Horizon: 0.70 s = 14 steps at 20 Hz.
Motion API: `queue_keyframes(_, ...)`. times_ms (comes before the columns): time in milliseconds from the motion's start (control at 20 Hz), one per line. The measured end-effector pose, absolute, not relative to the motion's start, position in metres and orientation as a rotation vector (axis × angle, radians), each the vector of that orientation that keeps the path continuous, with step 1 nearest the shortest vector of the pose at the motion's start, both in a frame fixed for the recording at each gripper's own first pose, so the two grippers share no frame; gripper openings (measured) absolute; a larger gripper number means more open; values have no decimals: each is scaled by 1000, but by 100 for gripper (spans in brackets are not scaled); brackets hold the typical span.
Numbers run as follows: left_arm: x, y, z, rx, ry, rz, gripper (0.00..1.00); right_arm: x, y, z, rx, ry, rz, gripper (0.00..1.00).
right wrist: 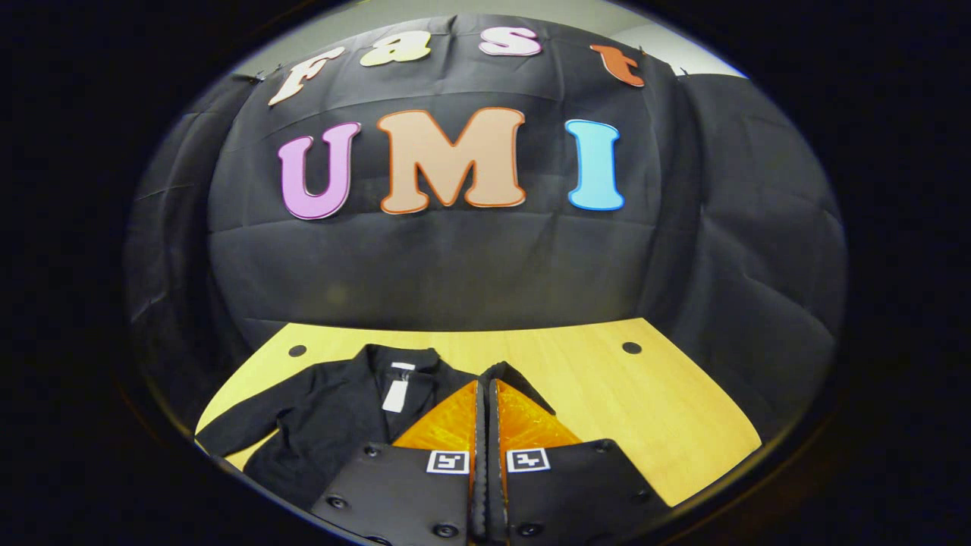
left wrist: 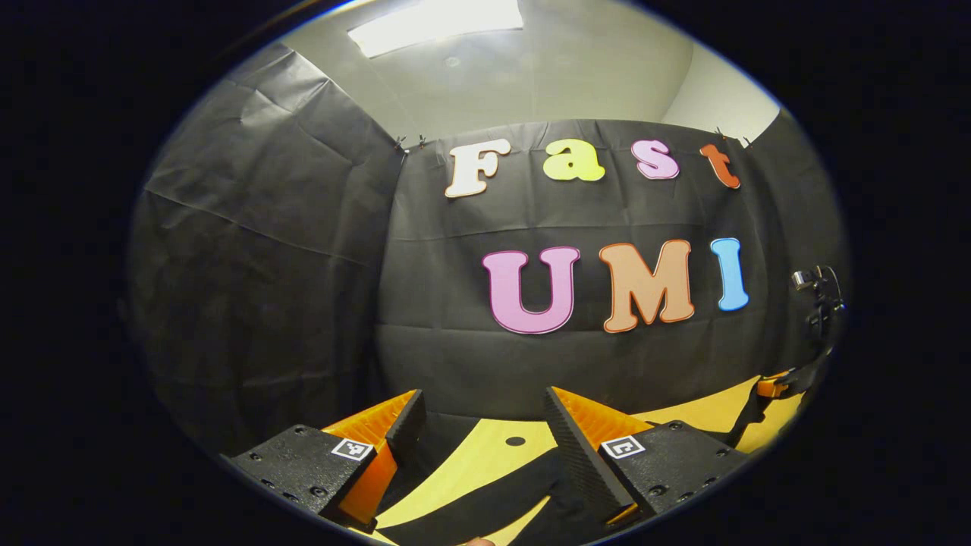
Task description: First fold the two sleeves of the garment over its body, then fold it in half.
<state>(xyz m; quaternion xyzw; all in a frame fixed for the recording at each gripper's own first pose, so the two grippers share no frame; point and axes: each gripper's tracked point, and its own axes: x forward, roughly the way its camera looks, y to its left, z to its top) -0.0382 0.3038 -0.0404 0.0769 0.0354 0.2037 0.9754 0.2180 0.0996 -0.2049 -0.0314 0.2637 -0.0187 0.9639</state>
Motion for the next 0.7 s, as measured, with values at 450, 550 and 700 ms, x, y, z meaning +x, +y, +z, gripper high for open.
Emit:
queue_keyframes(450,-58,361,-51,141,107,482,93,249,202,-216,-109,546,89,4)
queue_keyframes(550,-63,370,-53,138,118,498,94,253,222,-223,-124,559,116,4)
queue_keyframes(700,-73,385,-56,136,129,522,94,258,248,-236,-145,575,151,4)
